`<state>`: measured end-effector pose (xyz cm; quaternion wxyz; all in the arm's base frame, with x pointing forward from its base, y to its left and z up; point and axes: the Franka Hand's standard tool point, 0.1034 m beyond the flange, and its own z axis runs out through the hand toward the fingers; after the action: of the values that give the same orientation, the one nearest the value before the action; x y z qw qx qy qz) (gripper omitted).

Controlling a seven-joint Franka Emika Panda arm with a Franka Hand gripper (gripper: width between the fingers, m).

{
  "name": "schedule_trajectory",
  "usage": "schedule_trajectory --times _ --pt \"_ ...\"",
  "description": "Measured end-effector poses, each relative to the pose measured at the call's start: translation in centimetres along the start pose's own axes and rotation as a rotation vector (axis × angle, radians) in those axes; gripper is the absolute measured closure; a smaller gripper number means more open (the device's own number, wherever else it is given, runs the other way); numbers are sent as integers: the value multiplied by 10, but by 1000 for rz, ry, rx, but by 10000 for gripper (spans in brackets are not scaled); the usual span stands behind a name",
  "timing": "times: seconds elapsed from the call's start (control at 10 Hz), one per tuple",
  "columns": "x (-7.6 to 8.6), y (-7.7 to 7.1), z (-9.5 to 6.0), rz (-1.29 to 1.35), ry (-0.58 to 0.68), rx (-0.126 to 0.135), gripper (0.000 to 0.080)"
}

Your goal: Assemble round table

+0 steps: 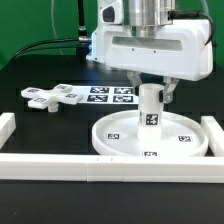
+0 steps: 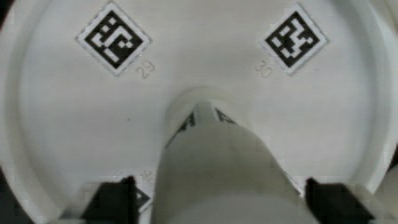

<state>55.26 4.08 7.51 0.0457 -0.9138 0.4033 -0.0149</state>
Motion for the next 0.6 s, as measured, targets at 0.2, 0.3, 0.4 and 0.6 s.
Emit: schedule_trajectory --times 0.2,0.3,0.4,0.6 --pt "0 0 1 -70 -2 -1 213" --pt "1 0 -1 -172 0 -2 163" --pt "2 -2 -2 -311 4 -2 154" --pt "0 -5 -3 -559 4 -4 151"
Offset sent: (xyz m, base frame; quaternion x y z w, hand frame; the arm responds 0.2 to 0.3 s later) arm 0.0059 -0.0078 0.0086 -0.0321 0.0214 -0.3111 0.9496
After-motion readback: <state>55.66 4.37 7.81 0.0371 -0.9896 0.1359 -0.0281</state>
